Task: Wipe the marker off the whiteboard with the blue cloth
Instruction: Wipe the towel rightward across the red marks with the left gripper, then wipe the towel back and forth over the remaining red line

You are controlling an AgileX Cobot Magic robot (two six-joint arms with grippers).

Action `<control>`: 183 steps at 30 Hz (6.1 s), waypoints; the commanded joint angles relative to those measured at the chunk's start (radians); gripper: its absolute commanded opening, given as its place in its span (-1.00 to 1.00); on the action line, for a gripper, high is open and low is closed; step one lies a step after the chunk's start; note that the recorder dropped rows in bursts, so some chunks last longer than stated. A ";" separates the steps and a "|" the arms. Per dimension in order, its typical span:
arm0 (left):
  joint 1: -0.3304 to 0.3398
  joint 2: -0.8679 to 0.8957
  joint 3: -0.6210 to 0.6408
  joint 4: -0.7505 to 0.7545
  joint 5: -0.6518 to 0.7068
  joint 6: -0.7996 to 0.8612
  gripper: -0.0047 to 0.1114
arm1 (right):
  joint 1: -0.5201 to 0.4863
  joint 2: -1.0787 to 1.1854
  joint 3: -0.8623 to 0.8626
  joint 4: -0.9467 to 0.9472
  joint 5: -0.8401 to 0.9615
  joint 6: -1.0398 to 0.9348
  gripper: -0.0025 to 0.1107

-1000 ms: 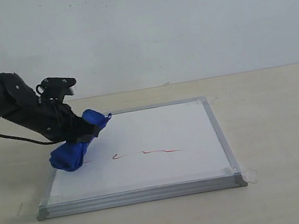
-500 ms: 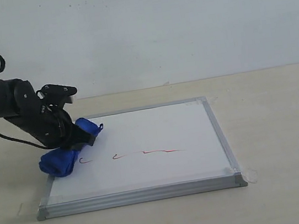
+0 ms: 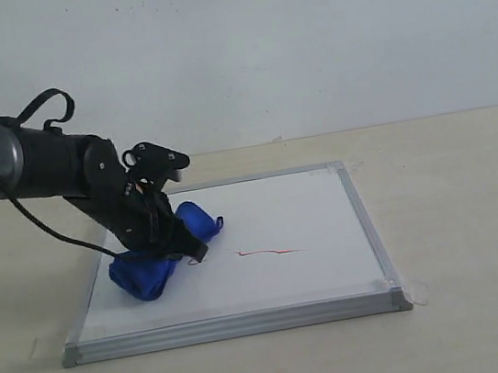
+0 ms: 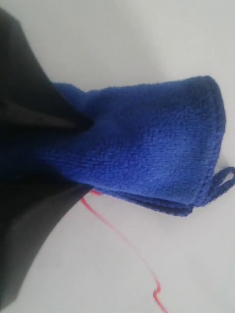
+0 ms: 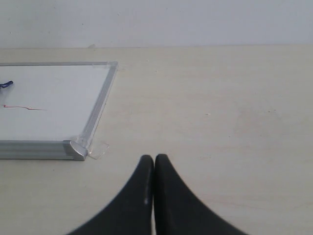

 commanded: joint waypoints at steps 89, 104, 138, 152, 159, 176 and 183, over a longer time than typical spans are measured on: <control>-0.158 0.024 -0.086 -0.110 0.203 -0.042 -0.85 | -0.007 -0.005 -0.001 -0.005 -0.004 -0.001 -0.96; -0.017 0.024 -0.086 0.198 0.199 -0.321 -0.85 | -0.007 -0.005 -0.001 -0.005 -0.004 -0.001 -0.96; 0.029 0.084 -0.086 0.078 0.133 -0.241 -0.85 | -0.007 -0.005 -0.001 -0.005 -0.004 -0.001 -0.96; -0.178 0.081 -0.088 -0.117 0.116 0.033 -0.85 | -0.007 -0.005 -0.001 -0.005 -0.004 -0.001 -0.96; -0.135 0.081 -0.133 -0.101 0.075 -0.021 -0.85 | -0.007 -0.005 -0.001 -0.005 -0.004 -0.001 -0.96; -0.078 0.083 -0.167 -0.162 0.190 -0.057 -0.85 | -0.007 -0.005 -0.001 -0.005 -0.004 -0.001 -0.96; -0.232 0.083 -0.167 -0.194 0.206 -0.005 -0.85 | -0.007 -0.005 -0.001 -0.005 -0.004 -0.001 -0.96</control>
